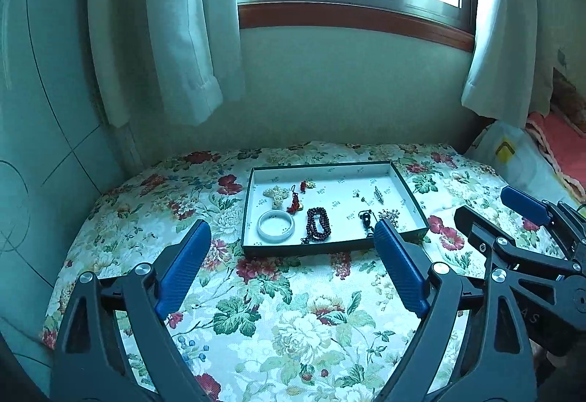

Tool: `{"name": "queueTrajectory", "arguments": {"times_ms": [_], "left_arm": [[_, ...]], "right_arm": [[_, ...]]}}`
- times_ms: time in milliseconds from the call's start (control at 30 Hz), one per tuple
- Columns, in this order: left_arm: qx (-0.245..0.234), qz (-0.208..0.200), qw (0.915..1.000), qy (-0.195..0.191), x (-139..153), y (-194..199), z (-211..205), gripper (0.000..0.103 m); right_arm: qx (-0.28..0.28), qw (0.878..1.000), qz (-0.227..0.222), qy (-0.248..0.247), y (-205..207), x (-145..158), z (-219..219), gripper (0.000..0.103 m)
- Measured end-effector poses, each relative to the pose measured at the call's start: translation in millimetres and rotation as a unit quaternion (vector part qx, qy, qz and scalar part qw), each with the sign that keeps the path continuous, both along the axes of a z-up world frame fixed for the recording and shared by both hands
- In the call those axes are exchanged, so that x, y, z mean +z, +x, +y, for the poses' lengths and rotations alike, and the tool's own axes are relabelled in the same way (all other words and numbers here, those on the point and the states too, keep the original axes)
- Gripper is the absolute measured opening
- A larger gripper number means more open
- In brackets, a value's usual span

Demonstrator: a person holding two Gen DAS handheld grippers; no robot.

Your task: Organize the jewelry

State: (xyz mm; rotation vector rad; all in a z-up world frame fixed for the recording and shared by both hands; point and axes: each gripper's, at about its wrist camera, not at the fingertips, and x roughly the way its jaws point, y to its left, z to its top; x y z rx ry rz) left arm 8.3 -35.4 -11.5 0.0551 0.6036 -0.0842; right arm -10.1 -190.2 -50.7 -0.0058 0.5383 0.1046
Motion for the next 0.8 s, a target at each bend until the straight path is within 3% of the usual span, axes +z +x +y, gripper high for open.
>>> {"name": "queueTrajectory", "arguments": {"times_ms": [233, 800], "left_arm": [[0.008, -0.010, 0.9999, -0.004, 7.6, -13.5, 5.8, 0.093], [0.008, -0.016, 0.9998, -0.003, 11.9, -24.7, 8.2, 0.094]], "right_arm": [[-0.005, 1.000, -0.014, 0.001, -13.1, 8.3, -0.1, 0.080], [-0.007, 1.000, -0.017, -0.002, -20.3, 10.7, 1.7, 0.080]]}}
